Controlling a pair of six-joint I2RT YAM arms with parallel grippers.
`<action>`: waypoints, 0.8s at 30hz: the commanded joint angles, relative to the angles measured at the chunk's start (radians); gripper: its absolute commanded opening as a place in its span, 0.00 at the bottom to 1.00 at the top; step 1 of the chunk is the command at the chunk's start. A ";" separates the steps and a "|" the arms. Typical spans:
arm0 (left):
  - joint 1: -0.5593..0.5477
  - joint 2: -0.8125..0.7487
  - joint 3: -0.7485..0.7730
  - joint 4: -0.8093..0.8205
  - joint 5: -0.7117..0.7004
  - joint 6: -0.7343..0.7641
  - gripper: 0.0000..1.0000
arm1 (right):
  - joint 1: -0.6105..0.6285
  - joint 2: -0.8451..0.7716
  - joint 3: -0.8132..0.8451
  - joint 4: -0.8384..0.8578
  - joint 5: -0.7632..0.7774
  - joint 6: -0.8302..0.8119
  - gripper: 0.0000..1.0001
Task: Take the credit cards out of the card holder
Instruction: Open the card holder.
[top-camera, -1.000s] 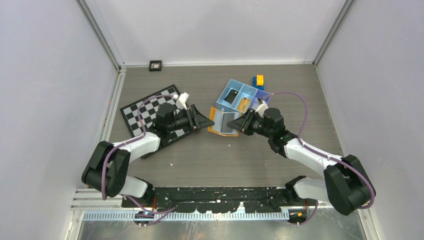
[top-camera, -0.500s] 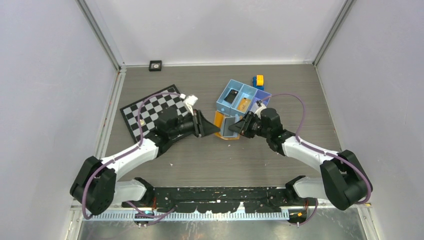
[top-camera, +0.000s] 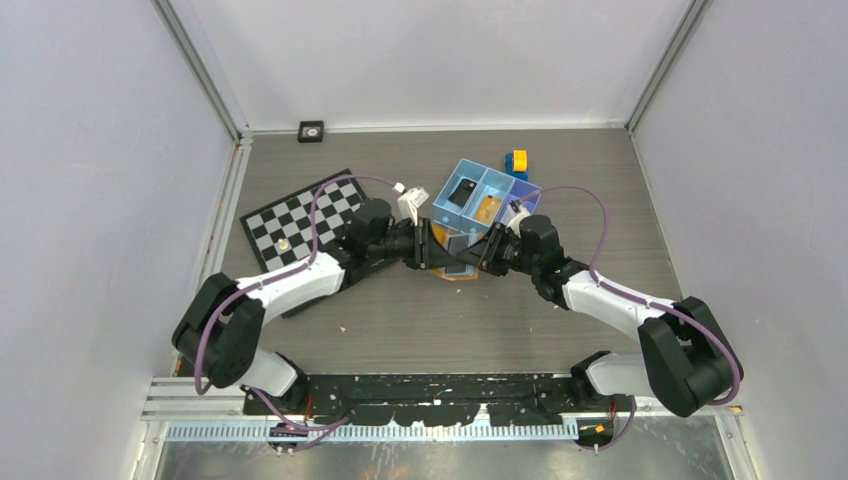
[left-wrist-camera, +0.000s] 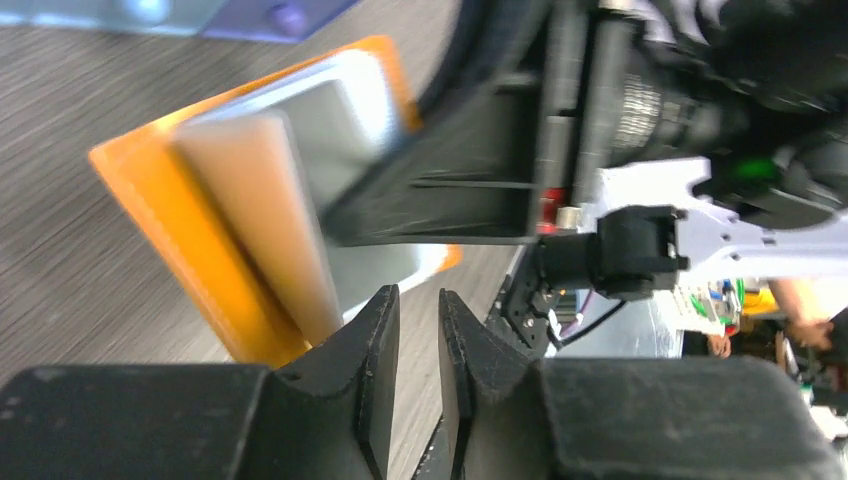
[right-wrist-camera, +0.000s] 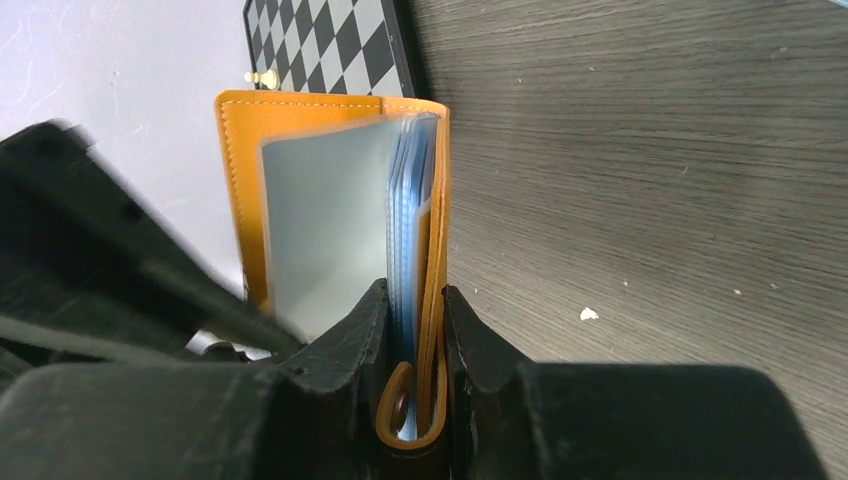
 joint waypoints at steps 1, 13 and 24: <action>0.085 0.026 -0.012 -0.034 0.004 -0.058 0.22 | 0.005 -0.042 0.032 0.072 -0.021 -0.007 0.00; 0.123 0.062 -0.015 -0.010 0.066 -0.098 0.23 | 0.006 -0.065 0.003 0.181 -0.088 0.025 0.00; 0.168 0.118 -0.073 0.245 0.190 -0.268 0.35 | 0.006 -0.105 -0.051 0.334 -0.140 0.074 0.00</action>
